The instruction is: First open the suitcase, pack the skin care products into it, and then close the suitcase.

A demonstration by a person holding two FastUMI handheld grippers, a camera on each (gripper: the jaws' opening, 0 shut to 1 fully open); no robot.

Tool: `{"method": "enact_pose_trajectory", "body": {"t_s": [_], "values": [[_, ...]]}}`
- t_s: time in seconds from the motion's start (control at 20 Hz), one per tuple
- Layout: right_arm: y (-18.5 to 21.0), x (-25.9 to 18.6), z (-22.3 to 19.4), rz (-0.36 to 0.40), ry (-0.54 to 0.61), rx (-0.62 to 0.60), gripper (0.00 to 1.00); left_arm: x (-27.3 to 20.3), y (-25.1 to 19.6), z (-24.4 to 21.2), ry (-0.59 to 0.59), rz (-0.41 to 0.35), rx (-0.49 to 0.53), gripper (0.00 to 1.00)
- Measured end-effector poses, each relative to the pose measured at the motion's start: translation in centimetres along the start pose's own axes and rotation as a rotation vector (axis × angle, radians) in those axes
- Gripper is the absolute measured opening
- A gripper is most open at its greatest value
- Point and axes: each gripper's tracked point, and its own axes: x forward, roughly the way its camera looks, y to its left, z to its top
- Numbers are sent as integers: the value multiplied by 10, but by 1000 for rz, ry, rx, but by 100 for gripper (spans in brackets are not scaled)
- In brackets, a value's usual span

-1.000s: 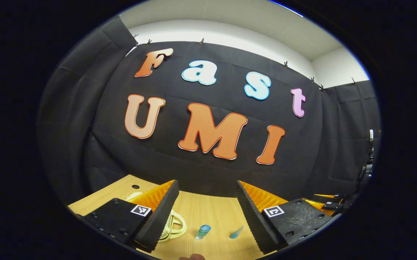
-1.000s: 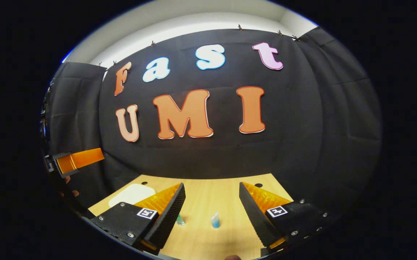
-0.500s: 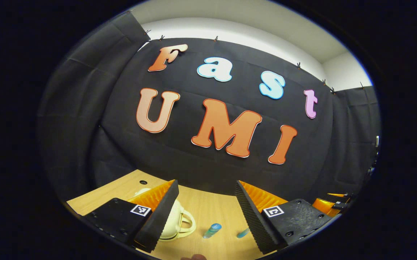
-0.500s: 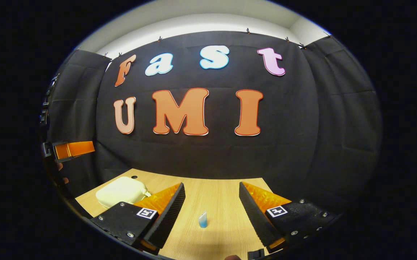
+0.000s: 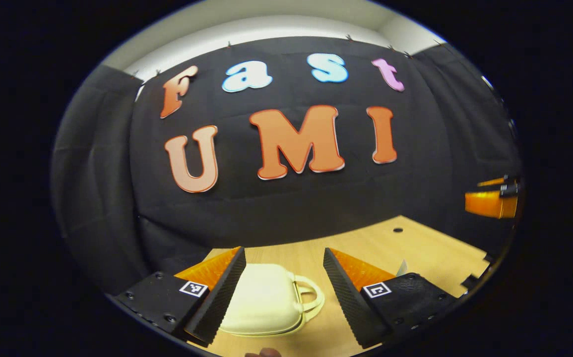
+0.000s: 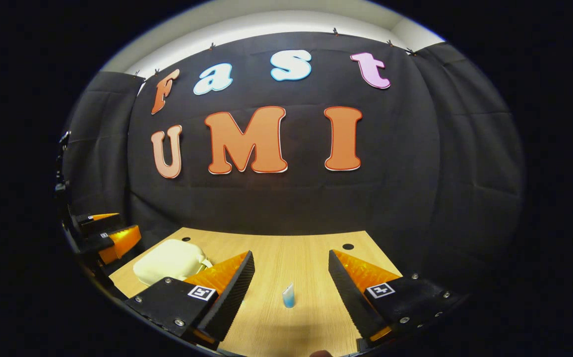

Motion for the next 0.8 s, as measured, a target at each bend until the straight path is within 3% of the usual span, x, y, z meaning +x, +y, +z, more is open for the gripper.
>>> {"method": "enact_pose_trajectory", "body": {"t_s": [0.15, 0.45, 0.65, 0.8], "values": [[-15, -2, -19, -34, 54, 40, 95, 15, -19, -32, 70, -34, 156, 98], [-53, -6, -43, -131, 115, 84, 95, 45, -31, -96, 166, -7, 413, 99], [-73, -9, -57, -180, 160, 115, 95, 64, -63, -145, 262, -104, 503, 99], [-78, -10, -70, -196, 203, 124, 95, 78, -61, -172, 315, -89, 600, 98]]}}
